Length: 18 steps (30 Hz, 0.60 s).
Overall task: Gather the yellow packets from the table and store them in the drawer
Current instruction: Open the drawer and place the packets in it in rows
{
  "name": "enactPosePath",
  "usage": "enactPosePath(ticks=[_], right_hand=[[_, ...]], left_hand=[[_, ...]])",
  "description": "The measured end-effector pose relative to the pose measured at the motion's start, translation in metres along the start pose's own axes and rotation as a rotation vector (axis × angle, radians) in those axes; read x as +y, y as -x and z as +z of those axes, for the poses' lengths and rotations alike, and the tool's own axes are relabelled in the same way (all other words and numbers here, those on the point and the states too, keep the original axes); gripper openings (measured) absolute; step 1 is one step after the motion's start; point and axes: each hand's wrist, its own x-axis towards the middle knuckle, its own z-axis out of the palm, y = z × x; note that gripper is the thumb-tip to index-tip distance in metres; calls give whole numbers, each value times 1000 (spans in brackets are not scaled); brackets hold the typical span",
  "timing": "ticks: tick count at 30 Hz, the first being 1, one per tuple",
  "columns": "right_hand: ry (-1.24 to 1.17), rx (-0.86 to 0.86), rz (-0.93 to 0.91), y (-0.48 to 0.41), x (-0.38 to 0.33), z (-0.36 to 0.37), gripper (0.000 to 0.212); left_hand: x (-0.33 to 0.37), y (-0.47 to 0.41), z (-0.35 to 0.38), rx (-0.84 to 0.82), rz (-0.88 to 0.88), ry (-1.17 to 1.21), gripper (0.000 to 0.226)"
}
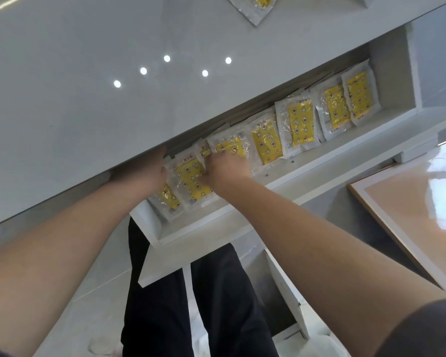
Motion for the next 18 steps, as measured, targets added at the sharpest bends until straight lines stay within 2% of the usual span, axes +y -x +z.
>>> enactPosePath(ticks=[3,7,10,13,18], right_hand=[[22,-15,12,3,-2,6,29],[-121,20,-13,30,6,-9,28],[-208,113,-20,66,23,-43,26],[-288,249,0,95,41,-81,25],[-428,480,83,111,62,-148,17]], left_hand=[[8,2,8,37,84,-36,27],[18,19,-7,8,-8,-83,33],[34,47,-33,-164,92,-21,19],[52,72,-67,-255,189,45,24],[83,76,-133,-117,289,177,24]])
